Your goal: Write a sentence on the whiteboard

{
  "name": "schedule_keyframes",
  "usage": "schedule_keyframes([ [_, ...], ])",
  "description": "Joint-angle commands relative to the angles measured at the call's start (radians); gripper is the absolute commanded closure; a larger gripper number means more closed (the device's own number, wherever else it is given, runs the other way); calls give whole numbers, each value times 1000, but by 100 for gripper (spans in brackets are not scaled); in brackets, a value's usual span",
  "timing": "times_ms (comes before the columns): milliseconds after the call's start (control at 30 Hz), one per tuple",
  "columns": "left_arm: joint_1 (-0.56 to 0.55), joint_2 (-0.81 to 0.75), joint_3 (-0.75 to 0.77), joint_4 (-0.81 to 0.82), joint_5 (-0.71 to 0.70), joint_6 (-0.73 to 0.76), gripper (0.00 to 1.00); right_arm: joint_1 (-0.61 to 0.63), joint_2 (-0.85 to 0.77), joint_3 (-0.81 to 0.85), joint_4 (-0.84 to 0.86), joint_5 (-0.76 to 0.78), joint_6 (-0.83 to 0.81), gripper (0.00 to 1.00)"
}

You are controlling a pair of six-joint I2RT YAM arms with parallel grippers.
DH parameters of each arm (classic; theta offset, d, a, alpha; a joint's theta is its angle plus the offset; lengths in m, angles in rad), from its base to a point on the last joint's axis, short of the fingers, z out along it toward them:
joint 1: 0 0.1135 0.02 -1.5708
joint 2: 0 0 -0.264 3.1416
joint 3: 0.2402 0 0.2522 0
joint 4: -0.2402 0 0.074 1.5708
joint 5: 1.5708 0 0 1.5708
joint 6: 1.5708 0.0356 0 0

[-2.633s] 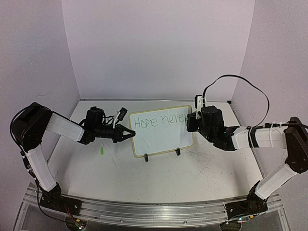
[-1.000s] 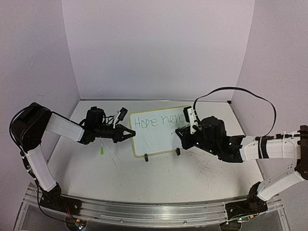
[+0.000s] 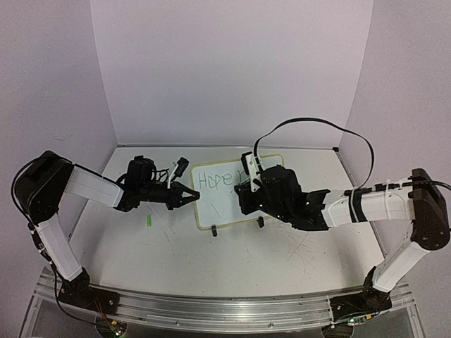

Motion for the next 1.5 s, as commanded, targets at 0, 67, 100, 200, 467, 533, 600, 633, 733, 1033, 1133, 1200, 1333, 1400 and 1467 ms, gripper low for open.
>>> schedule_keyframes([
  [0,14,5,6,-79,-205,101,100,7,35,57,10,19,-49,100],
  [67,12,5,7,-81,-208,103,100,14,55,71,10,26,-54,100],
  [100,12,6,8,-82,-208,103,100,17,65,79,10,23,-58,100],
  [200,10,7,9,-84,-210,106,100,21,91,104,10,16,-51,100],
  [467,5,11,12,-93,-218,111,100,48,122,112,14,8,-44,100],
  [533,4,11,14,-93,-218,112,100,50,111,99,15,10,-38,100],
  [600,3,9,14,-95,-219,113,100,53,100,86,16,21,-37,100],
  [633,3,8,14,-95,-221,113,100,54,96,81,16,33,-39,100],
  [733,1,8,14,-96,-221,113,100,58,87,65,20,60,-63,100],
  [1033,1,8,16,-100,-222,116,100,67,144,113,46,19,-108,100],
  [1133,0,10,16,-101,-221,116,100,68,161,110,76,18,-106,100],
  [1200,0,14,19,-101,-218,116,100,68,162,100,103,27,-104,100],
  [1333,0,14,21,-103,-216,117,100,70,190,122,113,10,-118,100],
  [1400,0,11,20,-104,-217,118,100,75,202,132,111,16,-131,100],
  [1467,0,9,18,-104,-218,119,100,80,204,136,122,11,-151,100],
])
